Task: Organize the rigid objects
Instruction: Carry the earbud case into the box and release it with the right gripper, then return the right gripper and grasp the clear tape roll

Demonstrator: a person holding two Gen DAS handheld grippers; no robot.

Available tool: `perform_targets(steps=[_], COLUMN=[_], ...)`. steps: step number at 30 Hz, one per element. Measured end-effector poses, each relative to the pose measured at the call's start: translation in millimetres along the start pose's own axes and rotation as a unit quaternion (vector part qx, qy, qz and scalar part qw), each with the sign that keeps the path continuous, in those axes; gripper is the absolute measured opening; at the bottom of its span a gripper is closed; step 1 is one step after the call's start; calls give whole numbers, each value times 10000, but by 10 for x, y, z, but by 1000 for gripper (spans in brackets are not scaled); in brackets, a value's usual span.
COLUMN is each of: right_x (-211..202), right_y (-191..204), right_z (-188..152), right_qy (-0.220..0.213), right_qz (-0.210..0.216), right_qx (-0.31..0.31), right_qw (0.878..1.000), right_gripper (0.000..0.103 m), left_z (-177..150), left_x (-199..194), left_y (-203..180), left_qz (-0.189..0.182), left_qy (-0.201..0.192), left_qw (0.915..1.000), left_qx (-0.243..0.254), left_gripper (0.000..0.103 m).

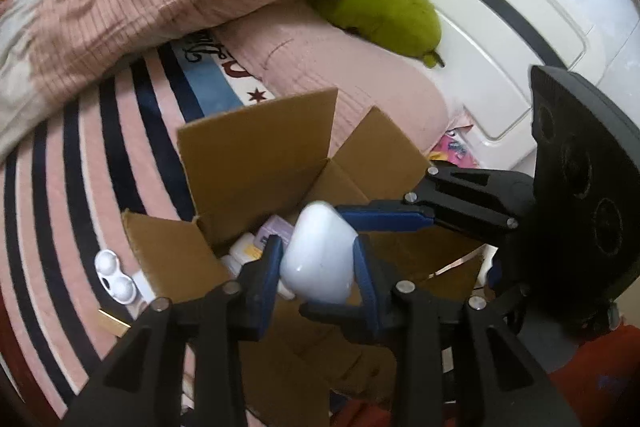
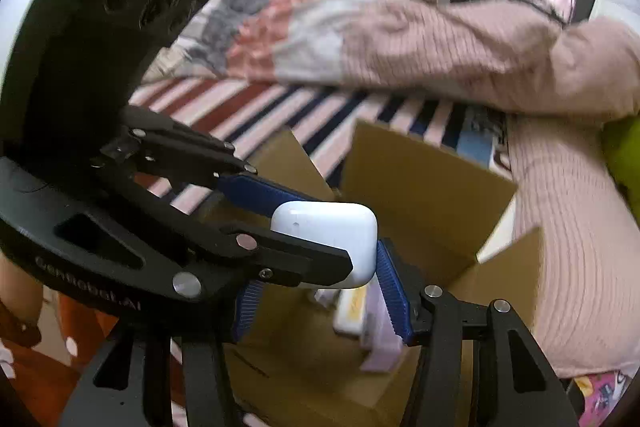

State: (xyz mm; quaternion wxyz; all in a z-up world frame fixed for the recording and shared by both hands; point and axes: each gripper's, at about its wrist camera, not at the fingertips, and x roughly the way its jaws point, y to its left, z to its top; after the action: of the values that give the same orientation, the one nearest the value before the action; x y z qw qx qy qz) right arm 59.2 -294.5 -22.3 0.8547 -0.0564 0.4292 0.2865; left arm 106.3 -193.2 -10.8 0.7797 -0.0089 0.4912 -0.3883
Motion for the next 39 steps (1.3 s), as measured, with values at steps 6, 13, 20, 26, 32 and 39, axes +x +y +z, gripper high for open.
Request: perform_targets(steps=[6,13,20,26,32,39], right_x=[113,44,-105,-69,273,973], right_y=[-157,-103,221,952,1575,1766], right_z=[-26,-4,145,403,393,-18], right_qy=[527,493,-3,-350,-282,369], right_qz=[311,239,328,956,1205,981], right_qx=[338,280,90,-360,-599,-224], right_qw=[9976,9981,9994,9942,9905,9942], right_gripper=[50,55,56,56,56,73], left_z=[-36,-136,-564,-1165,-1709,-2061], left_x=[-37,-416,-1175,-1645,-1729,-1562], left_y=[-19,68,434,857,1209,1436], left_qz=[235,373,1143,1900,2170,2213], left_qy=[34,-382,-1171,-1547,-1612,-1444], left_qw=[9997,9984,9844,9628,9509,9480], left_qx=[-35,-203,-639,-1139,-1505,-1772], left_gripper=[50,62,67,73,74,74])
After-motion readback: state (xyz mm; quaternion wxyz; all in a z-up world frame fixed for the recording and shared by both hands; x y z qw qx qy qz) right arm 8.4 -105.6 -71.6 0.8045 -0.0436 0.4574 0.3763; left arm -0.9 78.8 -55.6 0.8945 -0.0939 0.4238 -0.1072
